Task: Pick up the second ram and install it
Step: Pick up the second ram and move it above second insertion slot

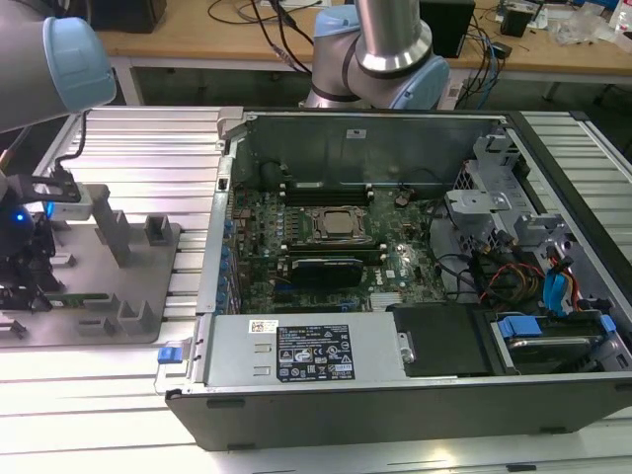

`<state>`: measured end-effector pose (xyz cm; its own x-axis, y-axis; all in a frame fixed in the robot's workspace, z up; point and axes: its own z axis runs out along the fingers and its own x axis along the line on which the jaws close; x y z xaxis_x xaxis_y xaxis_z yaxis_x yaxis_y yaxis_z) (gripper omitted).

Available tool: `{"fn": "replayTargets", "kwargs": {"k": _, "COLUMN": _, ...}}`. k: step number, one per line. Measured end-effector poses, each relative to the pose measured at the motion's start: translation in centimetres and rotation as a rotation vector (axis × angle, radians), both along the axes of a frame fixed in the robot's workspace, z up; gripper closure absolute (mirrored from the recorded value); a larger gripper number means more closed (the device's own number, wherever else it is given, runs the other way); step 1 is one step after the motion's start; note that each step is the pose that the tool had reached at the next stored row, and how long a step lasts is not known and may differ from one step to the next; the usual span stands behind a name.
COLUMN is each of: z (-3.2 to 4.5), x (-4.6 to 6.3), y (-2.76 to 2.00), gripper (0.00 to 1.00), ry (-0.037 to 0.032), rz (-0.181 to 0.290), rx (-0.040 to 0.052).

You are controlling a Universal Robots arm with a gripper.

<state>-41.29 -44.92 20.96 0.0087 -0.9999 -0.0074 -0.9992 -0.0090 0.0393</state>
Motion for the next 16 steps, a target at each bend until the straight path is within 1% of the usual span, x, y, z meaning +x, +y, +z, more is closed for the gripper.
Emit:
{"fn": "replayTargets", "kwargs": {"k": 1, "z": -0.01, "x": 0.00, "y": 0.00, "gripper": 0.66, "ry": -0.0002, "rz": 0.000, "rx": -0.0012}}
{"fn": "replayTargets", "kwargs": {"k": 2, "z": -0.21, "x": -0.01, "y": 0.01, "gripper": 0.66, "ry": -0.0005, "rz": 0.000, "rx": -0.0018}}
{"fn": "replayTargets", "kwargs": {"k": 6, "z": -0.25, "x": -0.01, "y": 0.01, "gripper": 0.66, "ry": -0.0002, "rz": 0.000, "rx": -0.0022}}
{"fn": "replayTargets", "kwargs": {"k": 7, "z": -0.25, "x": -0.01, "y": 0.01, "gripper": 0.67, "ry": -0.0002, "rz": 0.000, "rx": -0.0022}}
{"fn": "replayTargets", "kwargs": {"k": 8, "z": -0.26, "x": -0.01, "y": 0.01, "gripper": 0.75, "ry": -0.0002, "rz": 0.000, "rx": -0.0022}}
{"fn": "replayTargets", "kwargs": {"k": 11, "z": -0.27, "x": -0.01, "y": 0.01, "gripper": 0.75, "ry": -0.0003, "rz": 0.000, "rx": -0.0021}}
{"fn": "replayTargets", "kwargs": {"k": 12, "z": -0.27, "x": -0.01, "y": 0.01, "gripper": 0.76, "ry": -0.0002, "rz": 0.000, "rx": -0.0021}}
{"fn": "replayTargets", "kwargs": {"k": 13, "z": -0.28, "x": -0.01, "y": 0.01, "gripper": 0.84, "ry": -0.0003, "rz": 0.000, "rx": -0.0021}}
{"fn": "replayTargets", "kwargs": {"k": 16, "z": -0.25, "x": -0.01, "y": 0.01, "gripper": 0.84, "ry": -0.0005, "rz": 0.000, "rx": -0.0020}}
